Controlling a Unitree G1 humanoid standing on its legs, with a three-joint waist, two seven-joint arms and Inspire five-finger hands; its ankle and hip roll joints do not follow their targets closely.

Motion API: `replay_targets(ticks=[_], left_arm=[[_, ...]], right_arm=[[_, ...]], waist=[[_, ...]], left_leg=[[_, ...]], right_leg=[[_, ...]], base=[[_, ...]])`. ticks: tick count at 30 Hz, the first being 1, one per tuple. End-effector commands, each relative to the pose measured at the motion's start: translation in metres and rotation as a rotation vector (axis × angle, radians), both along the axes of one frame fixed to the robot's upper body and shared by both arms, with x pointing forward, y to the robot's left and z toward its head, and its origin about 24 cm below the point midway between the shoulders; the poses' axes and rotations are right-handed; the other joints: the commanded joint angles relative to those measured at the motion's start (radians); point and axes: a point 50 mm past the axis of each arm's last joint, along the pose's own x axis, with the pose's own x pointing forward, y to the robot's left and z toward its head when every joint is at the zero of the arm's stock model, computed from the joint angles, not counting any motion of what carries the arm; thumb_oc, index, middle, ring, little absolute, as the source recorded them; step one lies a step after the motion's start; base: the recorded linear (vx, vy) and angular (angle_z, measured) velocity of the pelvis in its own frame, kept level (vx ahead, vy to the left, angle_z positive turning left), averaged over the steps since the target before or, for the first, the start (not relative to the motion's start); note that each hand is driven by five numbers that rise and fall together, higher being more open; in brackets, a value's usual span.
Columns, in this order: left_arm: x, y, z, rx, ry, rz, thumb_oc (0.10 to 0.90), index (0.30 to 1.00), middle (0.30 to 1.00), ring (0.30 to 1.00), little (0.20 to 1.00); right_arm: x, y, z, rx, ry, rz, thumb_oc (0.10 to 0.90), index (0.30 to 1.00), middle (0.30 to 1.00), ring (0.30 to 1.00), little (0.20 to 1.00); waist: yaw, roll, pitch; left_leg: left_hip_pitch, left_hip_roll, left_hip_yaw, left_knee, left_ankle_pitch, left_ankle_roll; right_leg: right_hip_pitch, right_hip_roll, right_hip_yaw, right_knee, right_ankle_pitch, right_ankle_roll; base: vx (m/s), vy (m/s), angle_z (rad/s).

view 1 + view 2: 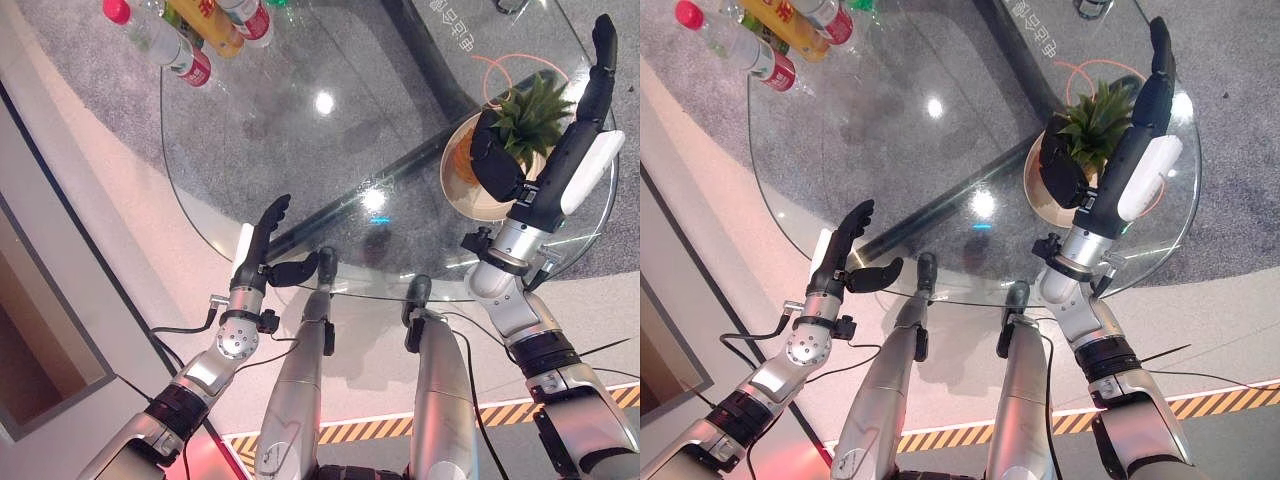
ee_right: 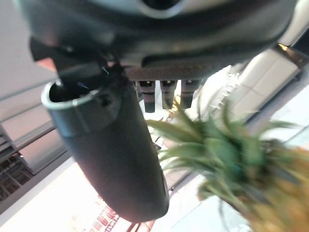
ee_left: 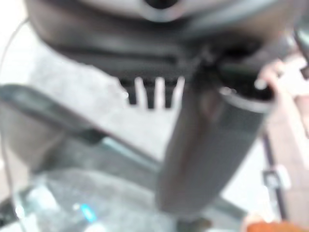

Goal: Pick up the fruit to the plate

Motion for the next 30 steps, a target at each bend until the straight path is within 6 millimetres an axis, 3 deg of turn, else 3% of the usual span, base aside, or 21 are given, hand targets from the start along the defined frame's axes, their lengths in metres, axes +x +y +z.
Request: replay_targets(ticks=[1,21,30], left_arm=[[-0.009,-0.001,0.025,-0.029,-0.157,-0.053,0.800,0.900,0.900,0.900,0.900],[-0.010,0.007,0.034,-0.014,-0.205,-0.055,0.800,0.900,0.900,0.900,0.900],[-0.011,0.006,0.027,-0.042,-0.151,-0.066,0.800,0.900,0.900,0.900,0.900]], right_arm=[[-0.017,0.003,0.039,-0.044,-0.226,0.030,0.800,0.900,0.900,0.900,0.900],[-0.020,0.025,0.013,-0.234,-0.020,0.193,0.800,0.900,0.900,0.900,0.900],[-0.028,0.054,-0.004,-0.311,0.088,0.402,0.800,0.900,0.900,0.900,0.900]], waist=[[-0.016,-0.028,-0.024],[-0.011,-0.074,-0.024],[-0.004,-0.092,-0.024]], left_leg=[[0.034,-0.059,0.086,0.181,-0.168,0.063],[0.182,-0.061,0.060,0.137,-0.167,0.065],[0.346,-0.072,0.032,0.061,-0.159,0.060]], right_leg=[[0.089,0.054,-0.072,-0.271,0.243,0.028],[0.244,0.058,-0.084,-0.307,0.226,0.029],[0.407,0.054,-0.085,-0.368,0.221,0.034]], base=[[-0.01,-0.009,-0.03],[0.00,-0.002,0.00],[0.00,-0.015,0.05]])
